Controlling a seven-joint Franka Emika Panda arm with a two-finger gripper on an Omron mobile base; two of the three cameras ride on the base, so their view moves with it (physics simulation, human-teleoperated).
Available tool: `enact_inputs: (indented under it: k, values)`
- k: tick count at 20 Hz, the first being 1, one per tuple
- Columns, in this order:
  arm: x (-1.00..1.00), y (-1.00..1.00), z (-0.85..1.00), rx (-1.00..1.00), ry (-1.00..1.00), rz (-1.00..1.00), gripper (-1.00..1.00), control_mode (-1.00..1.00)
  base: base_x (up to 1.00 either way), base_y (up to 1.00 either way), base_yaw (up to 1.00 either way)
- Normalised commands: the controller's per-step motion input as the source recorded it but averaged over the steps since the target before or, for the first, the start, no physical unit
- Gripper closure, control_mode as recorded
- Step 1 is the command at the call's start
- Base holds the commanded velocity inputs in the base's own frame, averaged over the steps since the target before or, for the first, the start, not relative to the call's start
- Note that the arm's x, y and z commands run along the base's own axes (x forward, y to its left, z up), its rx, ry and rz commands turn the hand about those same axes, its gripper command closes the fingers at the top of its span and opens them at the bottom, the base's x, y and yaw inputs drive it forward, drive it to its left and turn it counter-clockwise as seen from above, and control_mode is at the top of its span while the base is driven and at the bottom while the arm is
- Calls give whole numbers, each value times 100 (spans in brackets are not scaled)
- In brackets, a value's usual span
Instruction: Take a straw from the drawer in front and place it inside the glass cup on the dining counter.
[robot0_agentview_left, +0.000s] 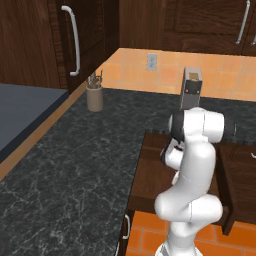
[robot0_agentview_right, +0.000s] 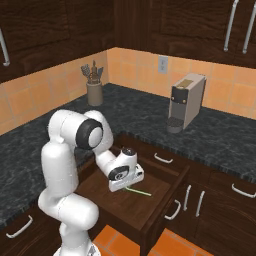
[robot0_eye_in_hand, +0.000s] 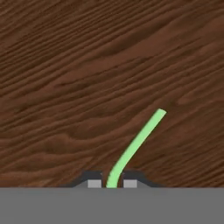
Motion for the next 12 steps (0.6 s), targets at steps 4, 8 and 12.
enact_inputs:
  k: [4,8,12]
  values:
    - [-48,22,100,0,-14,-7,100,-100,0,0,0]
    - [-17,21,100,0,-7,-11,100,-100,0,0,0]
    - [-4,16,100,0,-3,-14,100,-100,0,0,0]
